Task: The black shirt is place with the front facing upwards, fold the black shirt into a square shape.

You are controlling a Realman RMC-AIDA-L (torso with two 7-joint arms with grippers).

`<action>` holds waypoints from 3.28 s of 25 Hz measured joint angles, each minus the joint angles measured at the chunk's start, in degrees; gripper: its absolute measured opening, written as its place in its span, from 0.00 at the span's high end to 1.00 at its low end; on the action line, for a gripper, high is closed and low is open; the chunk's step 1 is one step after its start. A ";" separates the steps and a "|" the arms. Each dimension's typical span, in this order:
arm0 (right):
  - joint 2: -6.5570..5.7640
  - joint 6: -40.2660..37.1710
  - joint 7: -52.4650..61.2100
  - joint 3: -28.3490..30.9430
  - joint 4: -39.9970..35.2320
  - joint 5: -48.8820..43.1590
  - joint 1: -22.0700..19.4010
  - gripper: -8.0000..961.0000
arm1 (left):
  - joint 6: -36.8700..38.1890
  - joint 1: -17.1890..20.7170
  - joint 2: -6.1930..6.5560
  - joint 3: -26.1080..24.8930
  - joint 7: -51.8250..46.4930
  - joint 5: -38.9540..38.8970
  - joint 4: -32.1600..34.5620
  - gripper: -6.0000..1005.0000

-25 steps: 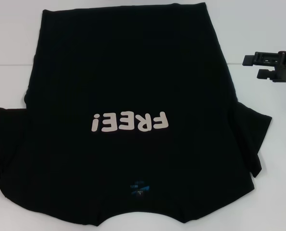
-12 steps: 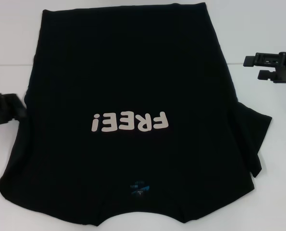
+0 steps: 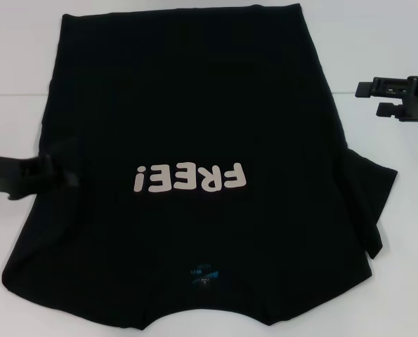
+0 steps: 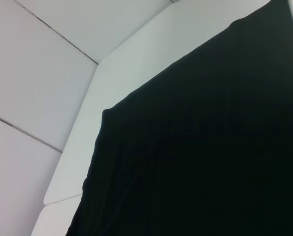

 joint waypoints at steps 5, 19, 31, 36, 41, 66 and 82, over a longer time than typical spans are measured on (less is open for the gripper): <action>-0.01 0.64 2.52 0.13 0.19 -0.11 -0.02 0.11 | -0.79 -1.33 0.75 1.64 1.88 0.02 -4.32 0.98; -2.80 -5.05 2.32 -0.74 0.04 -4.21 -0.52 0.11 | 13.23 1.90 3.44 -1.51 26.63 -13.03 -6.27 0.56; -4.26 -14.38 7.71 -0.52 -4.27 -17.87 -1.41 0.11 | 12.74 2.41 -0.37 -3.09 38.09 -14.12 -6.11 0.27; -2.88 -13.23 7.89 -0.81 -3.91 -21.31 -1.39 0.11 | 12.75 1.97 -0.11 -3.68 36.80 -15.66 -6.35 0.23; -1.23 -12.02 7.68 -1.11 -3.89 -23.41 -1.21 0.11 | 12.73 2.10 -0.15 -4.40 36.78 -15.96 -6.43 0.23; 0.54 -9.35 8.19 -4.99 -0.34 -23.56 -0.73 0.61 | 11.28 2.46 -0.54 -4.39 37.05 -15.98 -6.44 0.24; 2.21 -4.24 9.06 -8.73 2.13 -23.55 0.88 0.65 | 11.03 2.46 -0.52 -4.39 36.86 -15.98 -6.44 0.24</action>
